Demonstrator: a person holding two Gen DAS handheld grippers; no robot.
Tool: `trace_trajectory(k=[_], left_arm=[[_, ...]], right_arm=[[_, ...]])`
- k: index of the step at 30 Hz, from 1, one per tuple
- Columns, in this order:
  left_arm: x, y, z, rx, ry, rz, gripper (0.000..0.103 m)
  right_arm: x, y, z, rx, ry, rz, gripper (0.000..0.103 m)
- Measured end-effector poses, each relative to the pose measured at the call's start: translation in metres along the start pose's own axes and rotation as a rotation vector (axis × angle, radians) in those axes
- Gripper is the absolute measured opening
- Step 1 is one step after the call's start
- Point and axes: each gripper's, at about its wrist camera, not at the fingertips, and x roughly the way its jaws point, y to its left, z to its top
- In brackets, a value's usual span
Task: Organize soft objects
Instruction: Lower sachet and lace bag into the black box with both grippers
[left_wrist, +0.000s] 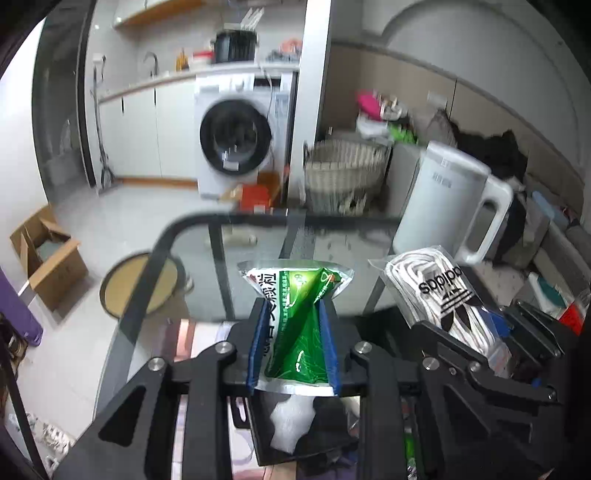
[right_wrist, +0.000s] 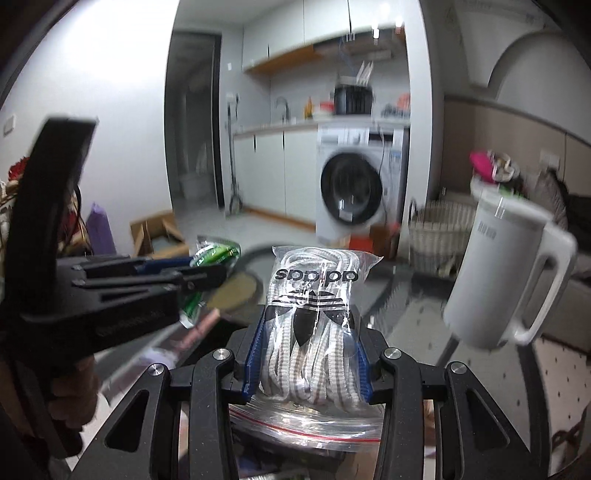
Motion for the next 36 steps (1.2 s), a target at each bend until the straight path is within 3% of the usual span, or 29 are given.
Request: trace_trajectory(k=[10, 18, 27, 36], left_arm=[[0.043, -0.006, -0.021, -0.005, 0.206, 0.010, 0.026], [0.051, -0.018, -0.024, 0.024, 0.249, -0.010, 0.026], [0.045, -0.013, -0.022, 0.027, 0.240, -0.001, 0.030], [0.043, -0.010, -0.021, 0.020, 0.229, 0.015, 0.039]], right_arm=[[0.051, -0.015, -0.032, 0.040, 0.213, 0.054, 0.041], [0.064, -0.013, -0.040, 0.027, 0.282, 0.065, 0.041], [0.071, -0.014, -0.043, 0.037, 0.331, 0.058, 0.044], [0.069, -0.011, -0.040, 0.037, 0.339, 0.057, 0.051]])
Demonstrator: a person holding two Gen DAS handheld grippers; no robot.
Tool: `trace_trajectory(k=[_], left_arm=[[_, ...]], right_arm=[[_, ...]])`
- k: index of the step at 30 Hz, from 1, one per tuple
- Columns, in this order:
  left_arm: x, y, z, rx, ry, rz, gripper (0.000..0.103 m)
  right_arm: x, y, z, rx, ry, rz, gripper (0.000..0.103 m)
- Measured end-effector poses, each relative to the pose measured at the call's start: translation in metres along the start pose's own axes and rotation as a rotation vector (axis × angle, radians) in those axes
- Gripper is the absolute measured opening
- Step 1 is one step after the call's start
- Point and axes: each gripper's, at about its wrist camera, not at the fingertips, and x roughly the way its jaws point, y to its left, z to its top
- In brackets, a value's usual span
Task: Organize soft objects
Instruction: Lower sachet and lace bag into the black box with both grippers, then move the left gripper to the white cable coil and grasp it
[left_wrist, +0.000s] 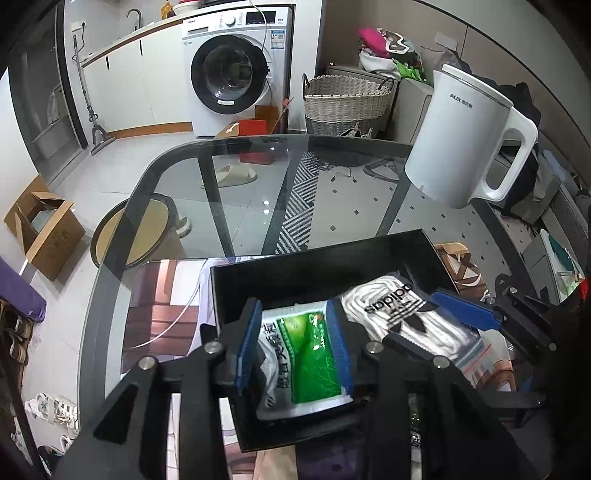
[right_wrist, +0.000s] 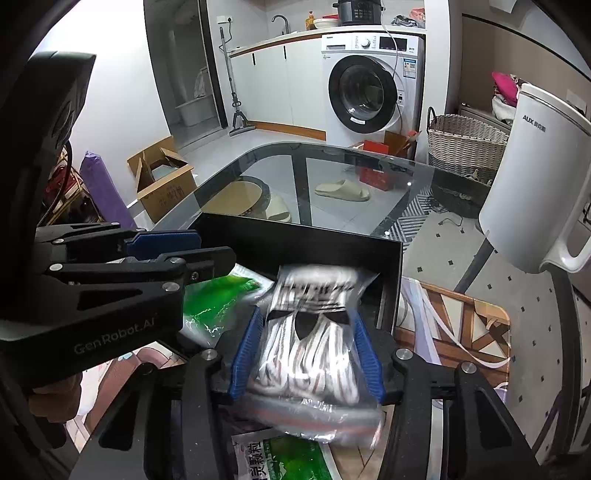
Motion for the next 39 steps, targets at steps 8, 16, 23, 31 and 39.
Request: trace_trajectory(k=[8, 16, 23, 31, 39], left_arm=[[-0.009, 0.000, -0.002, -0.029, 0.012, -0.035, 0.042], [-0.042, -0.004, -0.012, 0.058, -0.035, -0.029, 0.043], [-0.056, -0.005, -0.033, 0.154, -0.015, -0.036, 0.045], [-0.074, -0.028, -0.067, 0.331, 0.035, -0.154, 0.051], [-0.075, -0.080, -0.120, 0.595, 0.152, -0.299, 0.052]], right_arm=[[-0.012, 0.001, 0.003, 0.010, -0.031, 0.009, 0.051], [-0.046, 0.002, 0.001, 0.010, -0.063, 0.034, 0.051], [-0.083, -0.003, -0.016, -0.009, -0.074, 0.059, 0.051], [-0.096, -0.009, -0.046, -0.087, 0.029, 0.069, 0.051], [-0.084, 0.000, -0.092, -0.271, 0.195, 0.092, 0.051]])
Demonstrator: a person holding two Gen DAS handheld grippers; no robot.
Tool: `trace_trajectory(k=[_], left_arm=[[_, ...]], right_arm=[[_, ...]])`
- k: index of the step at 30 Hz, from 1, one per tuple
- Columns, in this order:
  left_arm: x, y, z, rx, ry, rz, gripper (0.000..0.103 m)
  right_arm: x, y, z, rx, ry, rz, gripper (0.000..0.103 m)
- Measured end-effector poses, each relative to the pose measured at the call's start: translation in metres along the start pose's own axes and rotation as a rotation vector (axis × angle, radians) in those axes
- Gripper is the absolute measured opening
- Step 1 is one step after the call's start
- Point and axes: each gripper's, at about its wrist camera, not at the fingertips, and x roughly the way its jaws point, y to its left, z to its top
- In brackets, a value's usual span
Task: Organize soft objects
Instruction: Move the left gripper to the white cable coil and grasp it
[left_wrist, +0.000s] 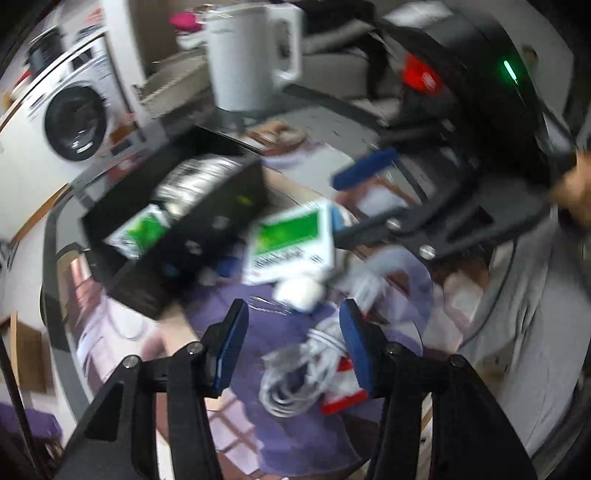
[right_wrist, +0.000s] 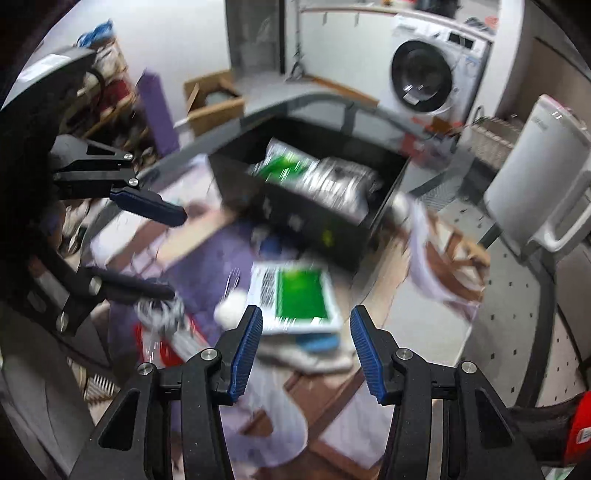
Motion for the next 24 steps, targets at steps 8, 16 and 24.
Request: trace_trajectory(k=[8, 16, 24], left_arm=[[0.030, -0.017, -0.002, 0.047, 0.100, 0.007, 0.051], [0.026, 0.027, -0.005, -0.121, 0.139, -0.045, 0.019], [0.018, 0.050, -0.018, -0.153, 0.140, 0.085, 0.023]], right_arm=[[0.031, -0.003, -0.011, -0.013, 0.109, 0.023, 0.051], [0.038, 0.001, -0.009, -0.016, 0.125, 0.051, 0.051], [0.040, 0.018, -0.013, -0.015, 0.187, 0.168, 0.051]])
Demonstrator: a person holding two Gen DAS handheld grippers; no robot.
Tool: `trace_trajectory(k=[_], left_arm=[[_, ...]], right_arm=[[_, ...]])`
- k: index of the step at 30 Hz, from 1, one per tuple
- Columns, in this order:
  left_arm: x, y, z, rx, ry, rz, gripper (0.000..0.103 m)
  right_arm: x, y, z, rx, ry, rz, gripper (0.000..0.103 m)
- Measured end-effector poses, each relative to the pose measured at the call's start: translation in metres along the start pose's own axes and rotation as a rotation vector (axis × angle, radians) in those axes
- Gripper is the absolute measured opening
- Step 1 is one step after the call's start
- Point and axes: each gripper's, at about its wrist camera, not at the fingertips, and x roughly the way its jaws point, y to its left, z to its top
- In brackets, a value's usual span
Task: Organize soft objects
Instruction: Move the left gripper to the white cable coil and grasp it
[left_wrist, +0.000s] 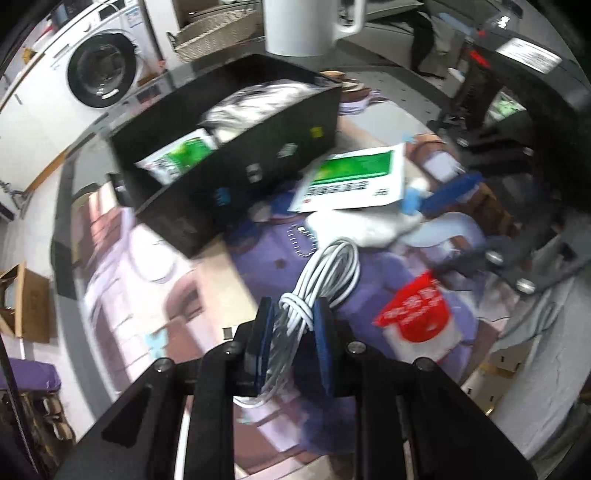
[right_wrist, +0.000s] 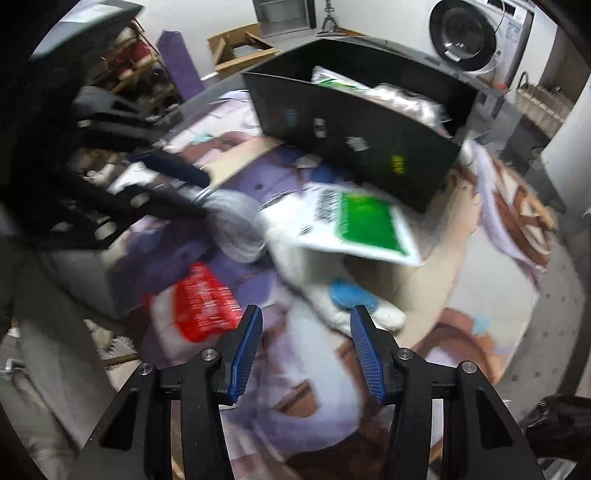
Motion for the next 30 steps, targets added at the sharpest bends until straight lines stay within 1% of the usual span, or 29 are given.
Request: trace_trajectory(k=[2, 3, 4, 5, 8, 10, 11, 14, 17, 20, 22, 24, 27, 30], left_arm=[[-0.003, 0.011, -0.008, -0.019, 0.001, 0.030, 0.023], [-0.002, 0.013, -0.009, -0.025, 0.004, 0.035, 0.031], [0.000, 0.011, -0.010, -0.019, 0.008, 0.027, 0.048], [0.002, 0.007, -0.010, -0.001, 0.003, 0.026, 0.055], [0.004, -0.013, -0.009, 0.092, -0.021, 0.067, 0.055], [0.008, -0.020, -0.010, 0.125, -0.007, 0.074, 0.055], [0.010, -0.020, -0.010, 0.130, 0.001, 0.081, 0.055], [0.019, -0.019, -0.008, 0.118, 0.028, 0.119, 0.055], [0.024, -0.008, -0.005, 0.079, 0.053, 0.098, 0.055], [0.024, -0.003, -0.009, 0.062, 0.066, 0.094, 0.055], [0.024, 0.003, -0.010, 0.050, 0.068, 0.106, 0.055], [0.023, 0.017, -0.012, -0.003, 0.067, 0.114, 0.055], [0.022, 0.036, -0.013, -0.081, 0.060, 0.123, 0.056], [0.023, 0.051, -0.013, -0.134, 0.055, 0.154, 0.055]], right_arm=[[0.000, 0.005, 0.000, -0.004, 0.008, 0.048, 0.051], [-0.001, 0.008, 0.000, -0.009, 0.008, 0.044, 0.051], [0.000, 0.010, 0.000, -0.010, 0.006, 0.032, 0.051], [0.001, 0.011, 0.002, -0.009, 0.002, 0.023, 0.051], [0.004, 0.013, 0.009, -0.017, -0.018, -0.021, 0.051], [0.002, 0.015, 0.012, -0.035, -0.029, -0.059, 0.051], [0.001, 0.015, 0.013, -0.033, -0.032, -0.058, 0.051], [-0.010, 0.013, 0.016, -0.032, -0.068, -0.073, 0.051], [-0.014, 0.013, 0.019, -0.056, -0.100, -0.098, 0.052], [-0.003, 0.010, 0.023, -0.066, -0.090, -0.102, 0.052], [0.007, 0.004, 0.025, -0.046, -0.070, -0.094, 0.052], [0.010, -0.001, 0.026, -0.019, -0.073, -0.074, 0.052], [0.003, -0.008, 0.023, 0.054, -0.055, 0.012, 0.054], [-0.002, 0.003, 0.017, 0.040, -0.033, 0.061, 0.054]])
